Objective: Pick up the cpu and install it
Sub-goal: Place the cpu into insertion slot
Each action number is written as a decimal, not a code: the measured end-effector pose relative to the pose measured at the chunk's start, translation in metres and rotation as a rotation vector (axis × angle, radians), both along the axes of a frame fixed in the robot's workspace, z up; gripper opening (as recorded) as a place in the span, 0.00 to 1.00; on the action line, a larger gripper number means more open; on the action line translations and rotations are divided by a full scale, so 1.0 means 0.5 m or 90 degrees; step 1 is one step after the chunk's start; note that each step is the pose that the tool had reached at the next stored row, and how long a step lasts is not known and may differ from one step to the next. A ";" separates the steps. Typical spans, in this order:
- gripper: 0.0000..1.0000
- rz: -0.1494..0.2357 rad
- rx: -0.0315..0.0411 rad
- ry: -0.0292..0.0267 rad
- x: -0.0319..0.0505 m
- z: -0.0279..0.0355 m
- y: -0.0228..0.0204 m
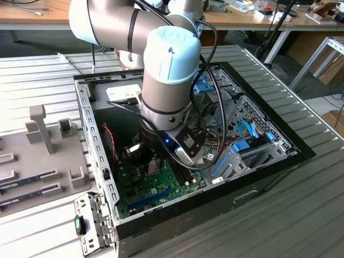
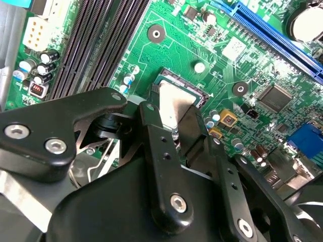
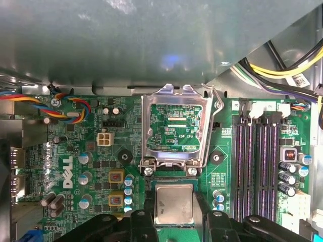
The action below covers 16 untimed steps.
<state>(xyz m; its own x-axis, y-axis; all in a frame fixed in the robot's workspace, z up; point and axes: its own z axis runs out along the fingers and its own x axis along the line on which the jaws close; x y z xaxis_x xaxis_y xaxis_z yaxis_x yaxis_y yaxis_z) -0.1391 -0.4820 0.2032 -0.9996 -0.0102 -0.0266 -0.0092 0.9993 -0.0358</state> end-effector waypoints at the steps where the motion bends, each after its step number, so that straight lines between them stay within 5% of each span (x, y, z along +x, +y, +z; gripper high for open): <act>1: 0.42 0.001 -0.0001 0.0000 0.000 -0.001 0.0000; 16: 0.39 0.001 0.0000 0.0000 0.000 -0.002 0.0000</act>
